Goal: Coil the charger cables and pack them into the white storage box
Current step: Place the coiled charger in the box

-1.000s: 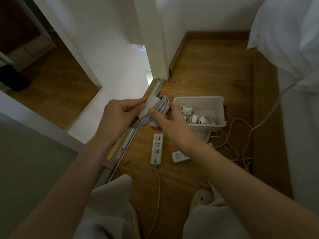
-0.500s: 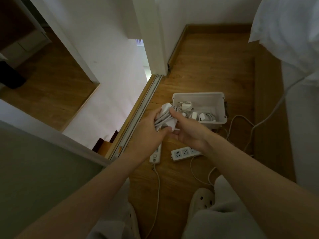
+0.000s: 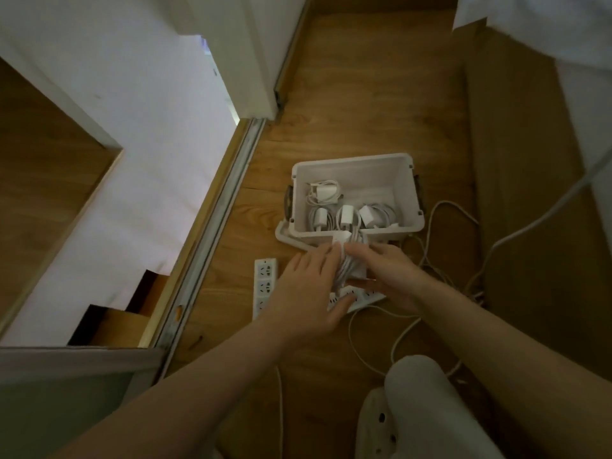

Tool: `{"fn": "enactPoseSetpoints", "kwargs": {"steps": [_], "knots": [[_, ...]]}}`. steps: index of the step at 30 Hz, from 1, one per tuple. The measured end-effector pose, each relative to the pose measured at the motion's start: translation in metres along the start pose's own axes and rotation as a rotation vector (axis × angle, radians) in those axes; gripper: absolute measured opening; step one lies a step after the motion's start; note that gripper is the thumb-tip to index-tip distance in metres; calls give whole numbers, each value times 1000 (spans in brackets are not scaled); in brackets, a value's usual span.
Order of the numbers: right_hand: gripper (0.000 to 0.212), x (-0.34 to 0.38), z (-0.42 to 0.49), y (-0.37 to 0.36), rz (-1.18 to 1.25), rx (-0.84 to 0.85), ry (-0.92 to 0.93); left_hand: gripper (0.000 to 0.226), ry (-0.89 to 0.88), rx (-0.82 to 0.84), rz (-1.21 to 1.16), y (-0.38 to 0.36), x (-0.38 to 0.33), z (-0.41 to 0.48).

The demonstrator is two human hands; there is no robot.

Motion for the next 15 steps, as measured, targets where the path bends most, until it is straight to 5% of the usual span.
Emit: {"fn": "enactPoseSetpoints", "kwargs": {"steps": [2,8,15], "knots": [[27,0,32,15,-185,-143,128,61,-57,-9,126,-18,16,14],[69,48,109,38,-584,-374,513,46,57,1,226,-72,70,69],[59,70,188,29,-1081,-384,740,35,43,112,252,-140,93,108]]}}
Point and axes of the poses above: each hand's wrist, its own z-axis towards the middle knuckle, its own y-axis out of the back of the hand, x = y × z, the point moved 8 cm from there along z, towards the middle knuckle, and after that the axes turned 14 degrees about -x, right-handed, at the moved point
